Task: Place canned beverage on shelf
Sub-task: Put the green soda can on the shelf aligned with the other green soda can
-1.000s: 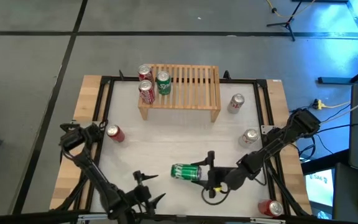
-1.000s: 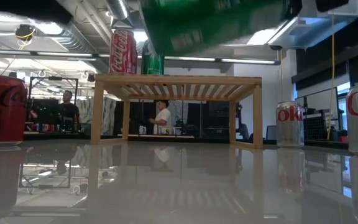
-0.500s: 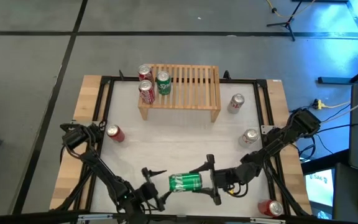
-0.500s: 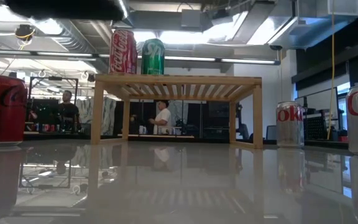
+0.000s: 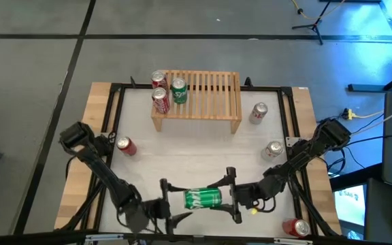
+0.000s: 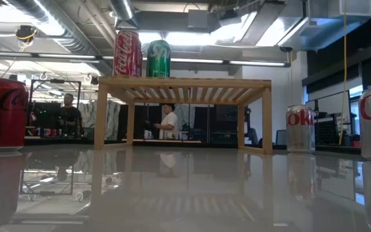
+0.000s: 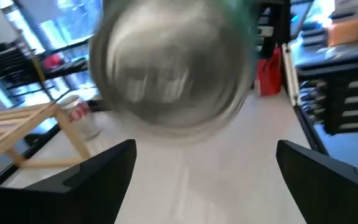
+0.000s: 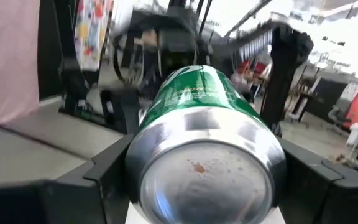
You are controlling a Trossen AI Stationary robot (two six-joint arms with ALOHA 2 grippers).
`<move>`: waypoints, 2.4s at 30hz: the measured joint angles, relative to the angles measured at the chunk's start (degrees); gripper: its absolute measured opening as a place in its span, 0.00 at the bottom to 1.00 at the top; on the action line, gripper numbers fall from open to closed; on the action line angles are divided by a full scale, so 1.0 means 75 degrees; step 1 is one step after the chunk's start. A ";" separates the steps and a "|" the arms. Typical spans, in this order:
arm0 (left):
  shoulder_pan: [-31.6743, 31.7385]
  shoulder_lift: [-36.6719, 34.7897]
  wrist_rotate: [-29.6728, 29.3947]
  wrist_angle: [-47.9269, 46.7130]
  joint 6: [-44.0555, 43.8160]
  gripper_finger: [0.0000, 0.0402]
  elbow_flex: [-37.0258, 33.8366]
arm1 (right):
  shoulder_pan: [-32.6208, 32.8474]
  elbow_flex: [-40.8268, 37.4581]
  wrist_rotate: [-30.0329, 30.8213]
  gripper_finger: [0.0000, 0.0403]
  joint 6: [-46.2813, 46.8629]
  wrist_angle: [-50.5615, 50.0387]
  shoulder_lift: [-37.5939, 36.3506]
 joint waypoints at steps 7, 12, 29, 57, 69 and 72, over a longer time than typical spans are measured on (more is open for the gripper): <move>0.0526 -0.0196 0.1904 0.5204 0.2009 0.94 -0.2197 | -0.0017 0.0010 -0.0022 0.72 -0.0492 0.0502 0.0009; 0.0791 -0.0211 0.2278 0.7077 0.2635 0.94 -0.2984 | -0.0017 0.0010 0.0002 0.72 -0.0854 0.0888 0.0003; 0.1331 -0.0152 0.3545 0.7081 0.1728 0.94 -0.2986 | -0.0015 0.0010 0.0093 0.72 -0.0888 0.0915 0.0003; 0.1054 0.1086 0.2790 0.7734 0.4151 0.90 -0.0791 | -0.0396 0.0019 -0.0443 0.72 0.0114 0.0994 0.0227; 0.0880 0.1060 0.2339 0.7987 0.4358 0.75 -0.0791 | -0.0391 0.0002 -0.0391 0.72 0.0066 0.0874 0.0230; 0.0869 0.1060 0.2327 0.7950 0.4343 0.69 -0.0791 | -0.0391 0.0002 -0.0390 0.72 0.0068 0.0848 0.0230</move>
